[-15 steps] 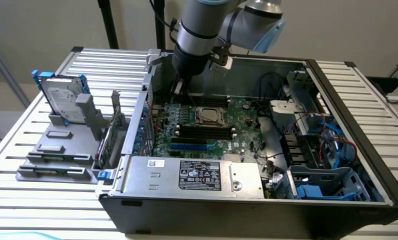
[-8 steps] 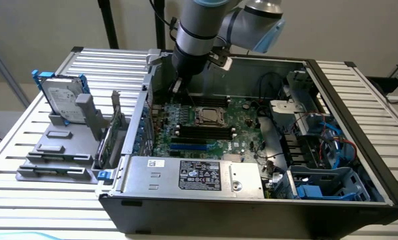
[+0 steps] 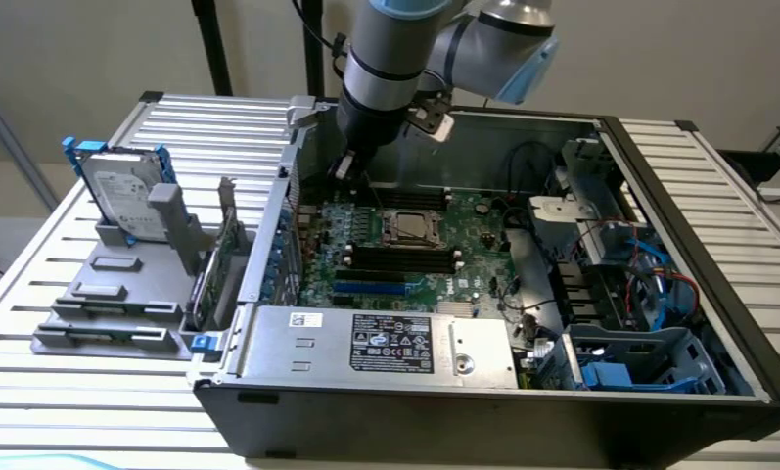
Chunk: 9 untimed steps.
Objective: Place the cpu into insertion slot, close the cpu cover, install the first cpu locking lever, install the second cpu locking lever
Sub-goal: 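Install the first cpu locking lever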
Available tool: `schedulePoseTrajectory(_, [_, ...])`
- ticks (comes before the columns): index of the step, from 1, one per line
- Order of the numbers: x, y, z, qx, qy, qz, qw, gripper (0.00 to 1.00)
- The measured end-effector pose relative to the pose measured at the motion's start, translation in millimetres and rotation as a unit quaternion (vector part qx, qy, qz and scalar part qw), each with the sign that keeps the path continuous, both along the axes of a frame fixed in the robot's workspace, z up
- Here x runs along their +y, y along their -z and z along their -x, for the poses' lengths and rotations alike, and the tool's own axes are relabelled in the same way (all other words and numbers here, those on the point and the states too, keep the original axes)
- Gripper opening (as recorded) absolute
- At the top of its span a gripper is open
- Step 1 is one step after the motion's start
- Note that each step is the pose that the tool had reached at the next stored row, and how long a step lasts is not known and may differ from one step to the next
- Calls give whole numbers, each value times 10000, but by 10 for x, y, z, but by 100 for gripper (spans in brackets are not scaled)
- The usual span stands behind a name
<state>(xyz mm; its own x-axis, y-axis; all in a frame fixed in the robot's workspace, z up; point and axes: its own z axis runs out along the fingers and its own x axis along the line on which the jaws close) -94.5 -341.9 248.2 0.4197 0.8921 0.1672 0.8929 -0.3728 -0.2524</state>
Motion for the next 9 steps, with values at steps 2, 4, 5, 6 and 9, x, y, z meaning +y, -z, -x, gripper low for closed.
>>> schedulePoseTrajectory(2, [0,7,1,0,136,-3,9999,11])
schedulePoseTrajectory(4, [0,13,0,0,259,-9,9997,11])
schedulePoseTrajectory(5, [0,16,0,0,319,-12,9995,11])
schedulePoseTrajectory(6, [0,18,1,0,375,-16,9993,11])
schedulePoseTrajectory(9, [0,23,3,1,515,-47,9987,11])
